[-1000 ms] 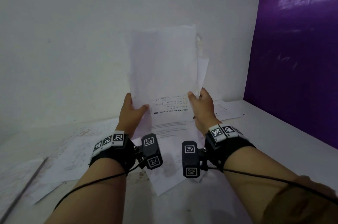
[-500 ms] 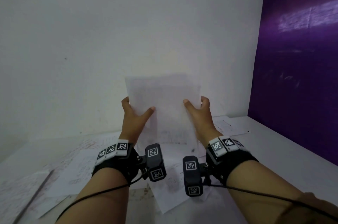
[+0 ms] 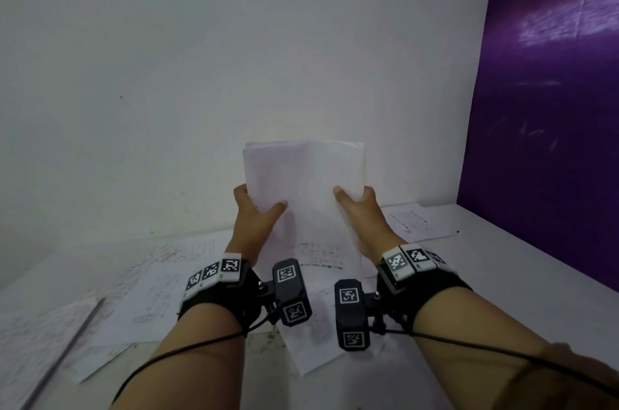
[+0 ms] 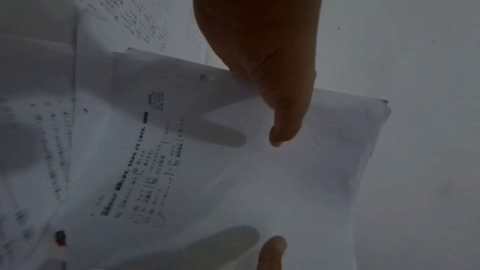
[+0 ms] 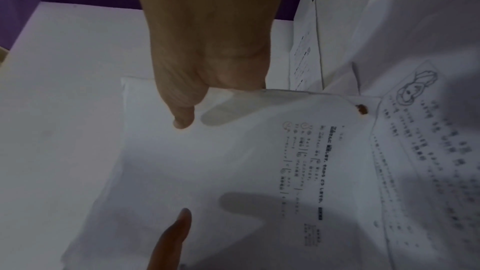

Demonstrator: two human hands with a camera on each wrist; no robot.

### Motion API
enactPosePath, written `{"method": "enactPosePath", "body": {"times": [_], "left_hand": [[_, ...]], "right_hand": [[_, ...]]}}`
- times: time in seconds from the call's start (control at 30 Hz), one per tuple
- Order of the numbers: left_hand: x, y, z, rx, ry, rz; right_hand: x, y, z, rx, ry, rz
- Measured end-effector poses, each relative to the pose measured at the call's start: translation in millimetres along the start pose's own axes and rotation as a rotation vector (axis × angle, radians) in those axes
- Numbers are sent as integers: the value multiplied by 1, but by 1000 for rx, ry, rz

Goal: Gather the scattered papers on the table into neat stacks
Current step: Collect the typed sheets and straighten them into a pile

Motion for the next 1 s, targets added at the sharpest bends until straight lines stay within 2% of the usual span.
{"method": "enactPosePath", "body": {"times": [0.1, 0.2, 0.33, 0.5, 0.6, 0.67, 0.73, 0.8, 0.83, 0.9, 1.0], "left_hand": [[-4, -20, 0, 129, -44, -65], [-7, -33, -7, 230, -47, -83], [-2, -28, -34, 269, 34, -77], [5, -23, -97, 275, 145, -92], [4, -25, -140, 305, 265, -116], [3, -26, -162, 317, 377, -109], [1, -15, -173, 461, 511, 27], [1, 5, -169, 637, 551, 312], [2, 16, -162, 715, 509, 452], [7, 34, -142, 918, 339, 655], [17, 45, -113, 1225, 124, 757]], "right_hand": [[1, 24, 2, -127, -52, 120], [1, 38, 5, -245, -57, 156], [-1, 25, 21, -338, -103, 94], [-7, 17, 77, -359, -236, 5], [-18, 24, 111, -385, -337, -7], [-20, 25, 126, -495, -314, -94], [-21, 18, 138, -615, -272, -204], [-23, 6, 150, -703, -255, -296], [-23, -1, 155, -755, -239, -349], [-26, -17, 163, -885, -191, -468], [-33, -38, 169, -987, -120, -627]]}}
Point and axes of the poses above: each hand's wrist, its own x-axis towards the middle knuckle, its own z-axis out of the palm, y = z × x, the point moved 4 cm from there along x, towards the middle knuckle, and after that the axes turned 2 degrees about -x, right-handed, at the moved point
